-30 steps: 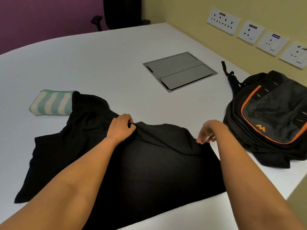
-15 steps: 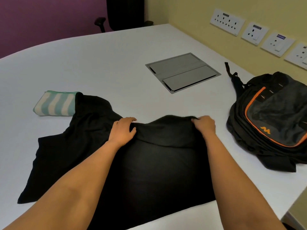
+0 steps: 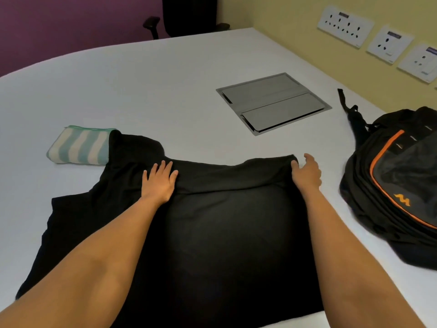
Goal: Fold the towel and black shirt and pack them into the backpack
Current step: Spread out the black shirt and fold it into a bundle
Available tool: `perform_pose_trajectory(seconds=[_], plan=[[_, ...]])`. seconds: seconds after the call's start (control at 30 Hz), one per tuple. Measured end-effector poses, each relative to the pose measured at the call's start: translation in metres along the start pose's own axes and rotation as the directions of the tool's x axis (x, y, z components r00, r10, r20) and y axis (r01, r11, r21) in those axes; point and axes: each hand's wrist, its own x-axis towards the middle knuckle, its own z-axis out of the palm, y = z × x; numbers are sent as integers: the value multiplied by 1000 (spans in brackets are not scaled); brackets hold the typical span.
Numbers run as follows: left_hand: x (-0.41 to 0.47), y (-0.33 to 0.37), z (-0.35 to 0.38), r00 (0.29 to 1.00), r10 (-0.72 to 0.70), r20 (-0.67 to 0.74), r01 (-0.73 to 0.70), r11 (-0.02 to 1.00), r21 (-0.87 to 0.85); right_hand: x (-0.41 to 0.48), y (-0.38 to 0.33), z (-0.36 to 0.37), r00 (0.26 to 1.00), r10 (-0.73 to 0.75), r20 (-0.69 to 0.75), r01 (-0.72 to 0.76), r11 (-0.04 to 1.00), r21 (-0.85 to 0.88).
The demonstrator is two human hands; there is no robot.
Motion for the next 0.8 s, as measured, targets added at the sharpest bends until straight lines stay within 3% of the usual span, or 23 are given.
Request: perform_pose_trajectory(seconds=[0.07, 0.2, 0.47, 0.6, 0.7, 0.8], plan=[[9, -3, 0, 999, -16, 36, 16, 1000, 16, -11, 7, 16, 984, -162, -67, 146, 968, -206], [25, -6, 3, 998, -42, 44, 40, 999, 31, -39, 21, 53, 939, -342, -28, 321, 904, -282], [64, -13, 1, 991, -135, -16, 136, 989, 61, -14, 42, 71, 947, -243, 212, 322, 733, -599], [63, -6, 0, 997, -73, -24, 75, 995, 67, 0, 33, 73, 950, -164, 266, 296, 750, -591], [38, -2, 5, 993, 44, -107, -26, 986, 167, -11, 28, 76, 945, -223, 240, 324, 739, -590], [-2, 1, 13, 985, 64, -158, -39, 986, 160, -38, 28, 79, 927, -286, 244, 376, 736, -563]])
